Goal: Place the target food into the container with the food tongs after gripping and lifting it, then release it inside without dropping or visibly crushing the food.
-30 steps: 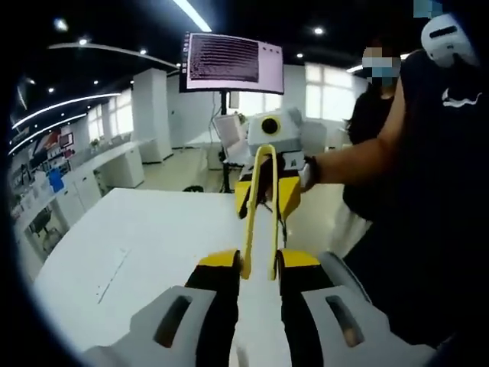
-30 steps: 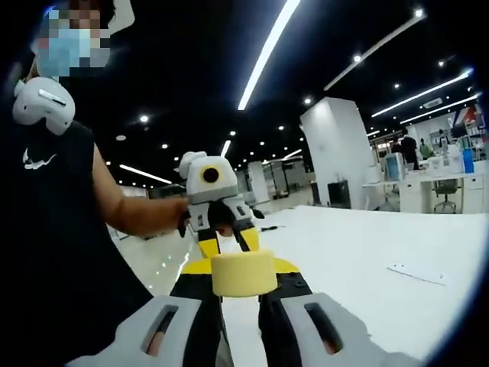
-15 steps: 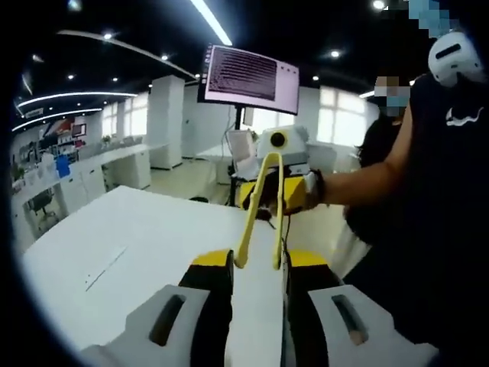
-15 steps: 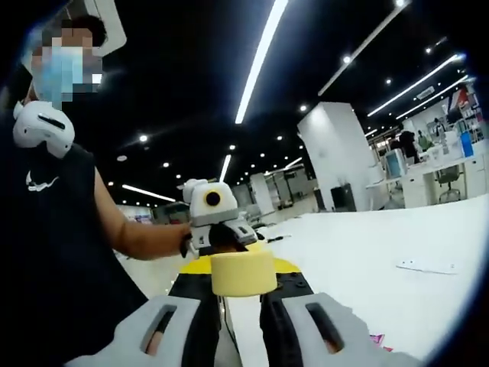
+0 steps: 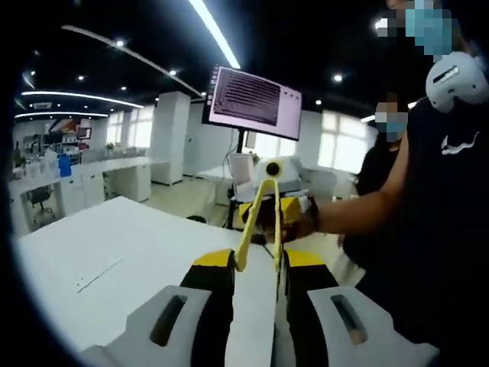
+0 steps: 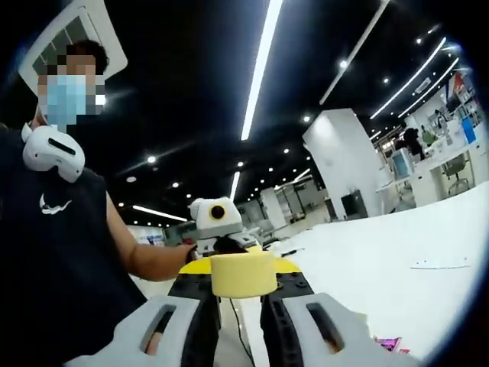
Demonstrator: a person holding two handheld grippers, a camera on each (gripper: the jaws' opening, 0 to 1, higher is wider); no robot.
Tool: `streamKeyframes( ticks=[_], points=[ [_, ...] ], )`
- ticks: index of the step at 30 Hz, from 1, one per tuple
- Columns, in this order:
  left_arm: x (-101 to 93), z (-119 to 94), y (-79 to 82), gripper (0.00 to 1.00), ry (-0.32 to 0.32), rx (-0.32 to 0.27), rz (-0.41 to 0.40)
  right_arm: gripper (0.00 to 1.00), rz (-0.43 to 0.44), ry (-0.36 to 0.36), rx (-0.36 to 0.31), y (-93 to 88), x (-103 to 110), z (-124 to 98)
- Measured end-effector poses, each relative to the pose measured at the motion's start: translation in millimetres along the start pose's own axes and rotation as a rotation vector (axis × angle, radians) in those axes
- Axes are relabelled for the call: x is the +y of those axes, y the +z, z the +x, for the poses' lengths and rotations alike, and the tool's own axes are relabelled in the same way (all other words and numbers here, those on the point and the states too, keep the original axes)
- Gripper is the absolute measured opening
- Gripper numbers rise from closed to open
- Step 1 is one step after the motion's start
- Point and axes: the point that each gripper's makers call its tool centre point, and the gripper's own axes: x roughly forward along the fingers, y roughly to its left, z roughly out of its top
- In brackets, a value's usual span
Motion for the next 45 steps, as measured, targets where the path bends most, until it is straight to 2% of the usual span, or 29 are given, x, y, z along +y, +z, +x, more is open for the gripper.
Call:
streamKeyframes(
  ticks=[1,4,7,8,12,14,19,21,25,28,32,34,35,36,37,40,45],
  points=[
    [2.5,-1,1.7,0.22,0.014,-0.01,0.013,0.18,-0.003,0.001,0.001,0.1,1,1],
    [0.7,-1,-1.7,0.19,0.012,0.012,0.02,0.17,-0.013,-0.003,0.005,0.4,1,2],
    [-4.0,0,-1.2,0.12,0.002,0.013,0.034,0.16,-0.026,0.001,0.007,0.8,3,2],
    [-5.1,0,-2.0,0.08,0.002,0.02,0.083,0.16,-0.032,0.001,0.009,0.4,4,1],
    [-10.7,0,-1.3,0.02,0.002,0.042,0.082,0.16,-0.11,0.017,0.018,-0.7,9,1],
    [-12.1,-1,0.9,0.01,-0.004,0.041,0.08,0.17,-0.102,0.033,0.019,0.4,11,1],
    [-12.3,1,4.5,0.01,-0.006,0.045,0.067,0.18,-0.118,0.051,0.004,5.6,15,5],
    [-12.9,2,7.2,0.01,-0.005,0.043,0.053,0.19,-0.097,0.057,0.002,6.7,14,7],
    [-17.1,6,3.6,0.01,-0.017,0.072,0.059,0.26,-0.085,0.067,0.004,3.1,14,15],
    [-16.2,8,4.3,0.01,-0.011,0.068,0.052,0.21,-0.077,0.073,0.002,1.3,15,18],
    [-13.9,7,6.2,0.01,-0.008,0.065,0.053,0.19,-0.064,0.067,-0.018,3.4,14,18],
    [-14.4,7,6.3,0.07,-0.009,0.063,0.06,0.19,-0.045,0.059,-0.008,4.2,13,18],
    [-12.7,7,8.8,0.09,0.0,0.042,0.095,0.19,-0.009,0.053,0.004,4.4,12,18],
    [-11.5,7,15.5,0.1,0.01,0.0,0.123,0.19,-0.037,0.049,-0.006,7.7,11,18],
    [-14.3,6,17.9,0.12,0.004,-0.014,0.095,0.2,-0.031,0.049,-0.022,14.0,12,17],
    [-11.6,4,23.8,0.15,0.026,-0.011,0.098,0.21,-0.043,0.046,-0.019,18.9,14,20],
    [-8.5,-1,26.0,0.16,0.022,-0.024,0.072,0.22,-0.057,0.049,-0.015,22.2,12,18]
  ],
)
